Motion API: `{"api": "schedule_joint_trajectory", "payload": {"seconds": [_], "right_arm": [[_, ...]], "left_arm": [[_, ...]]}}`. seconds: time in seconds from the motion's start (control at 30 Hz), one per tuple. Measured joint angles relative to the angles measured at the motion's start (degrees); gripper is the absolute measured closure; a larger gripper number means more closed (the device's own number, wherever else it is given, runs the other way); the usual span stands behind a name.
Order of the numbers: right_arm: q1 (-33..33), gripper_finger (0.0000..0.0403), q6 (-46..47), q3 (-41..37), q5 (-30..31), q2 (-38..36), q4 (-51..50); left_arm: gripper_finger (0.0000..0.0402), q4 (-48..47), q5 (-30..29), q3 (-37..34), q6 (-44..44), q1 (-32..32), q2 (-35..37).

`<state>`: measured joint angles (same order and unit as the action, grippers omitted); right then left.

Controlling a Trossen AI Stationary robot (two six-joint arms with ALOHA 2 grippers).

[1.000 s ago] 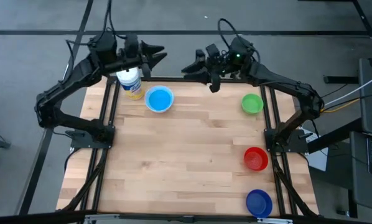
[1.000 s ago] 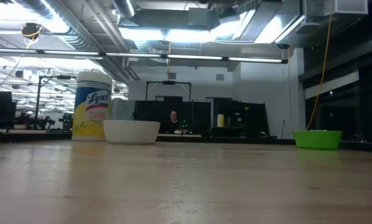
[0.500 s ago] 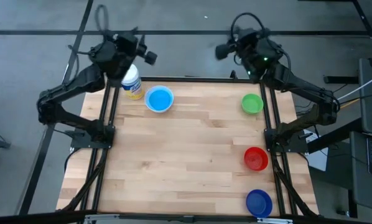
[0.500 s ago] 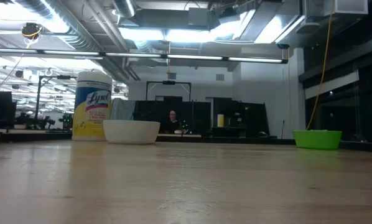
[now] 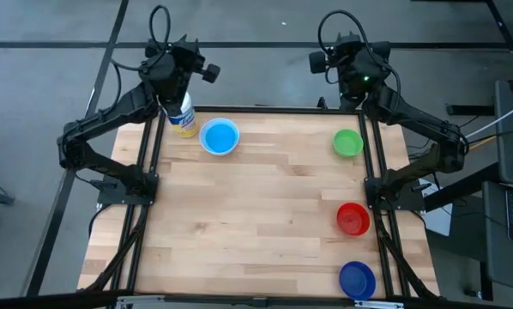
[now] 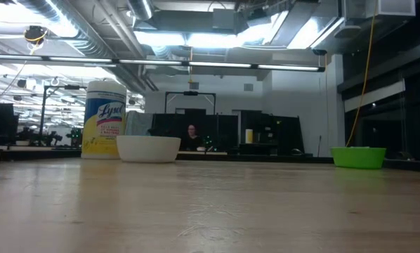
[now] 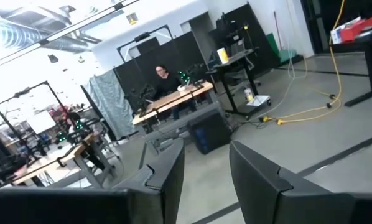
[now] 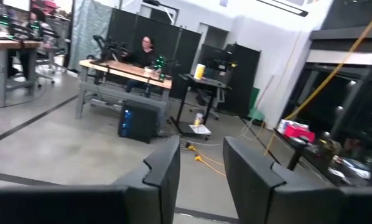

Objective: Nest bowls inside each other
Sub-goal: Stack the red bowl on top of the light blue bowl

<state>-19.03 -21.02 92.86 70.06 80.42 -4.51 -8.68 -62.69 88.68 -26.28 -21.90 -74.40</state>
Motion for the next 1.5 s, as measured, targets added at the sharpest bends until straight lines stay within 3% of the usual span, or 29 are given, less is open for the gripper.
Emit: {"api": "schedule_joint_trajectory", "payload": {"seconds": [0.37,0.5,0.6,0.77,0.83,1.03,1.23,1.33,1.5], "right_arm": [[1.50,0.0300,0.92,0.00,3.99,0.00,-0.95],[4.11,0.0315,3.51,0.02,6.14,-0.45,-9.30],[6.81,0.0324,20.34,0.02,7.48,-2.44,-26.86],[11.48,0.0327,73.64,-1.52,3.39,-6.45,-73.88],[15.25,0.0323,89.17,-4.34,2.44,-7.24,-86.12],[25.56,0.0308,96.65,-17.59,-7.12,-12.20,-82.68],[33.85,0.0295,107.09,-28.28,-15.27,-13.57,-81.62],[37.58,0.0288,107.66,-30.36,-15.87,-14.49,-78.25],[41.77,0.0288,101.65,-31.26,-13.14,-18.50,-66.99]], "left_arm": [[0.0277,-1.14,0.41,0.00,2.34,0.04,-0.02],[0.0278,-13.30,2.64,0.00,12.91,1.78,0.15],[0.0287,-27.89,0.90,-1.13,25.30,4.73,0.40],[0.0316,-39.40,-8.81,-9.34,46.67,12.12,4.81],[0.0326,-39.53,-9.41,-13.58,52.86,14.48,7.64],[0.0332,-39.38,-5.32,-26.04,67.94,19.36,13.29],[0.0315,-36.46,1.33,-35.51,84.29,24.52,12.34],[0.0309,-31.54,4.27,-38.44,84.88,26.55,10.90],[0.0306,-16.24,9.58,-40.93,75.99,28.08,9.45]]}}
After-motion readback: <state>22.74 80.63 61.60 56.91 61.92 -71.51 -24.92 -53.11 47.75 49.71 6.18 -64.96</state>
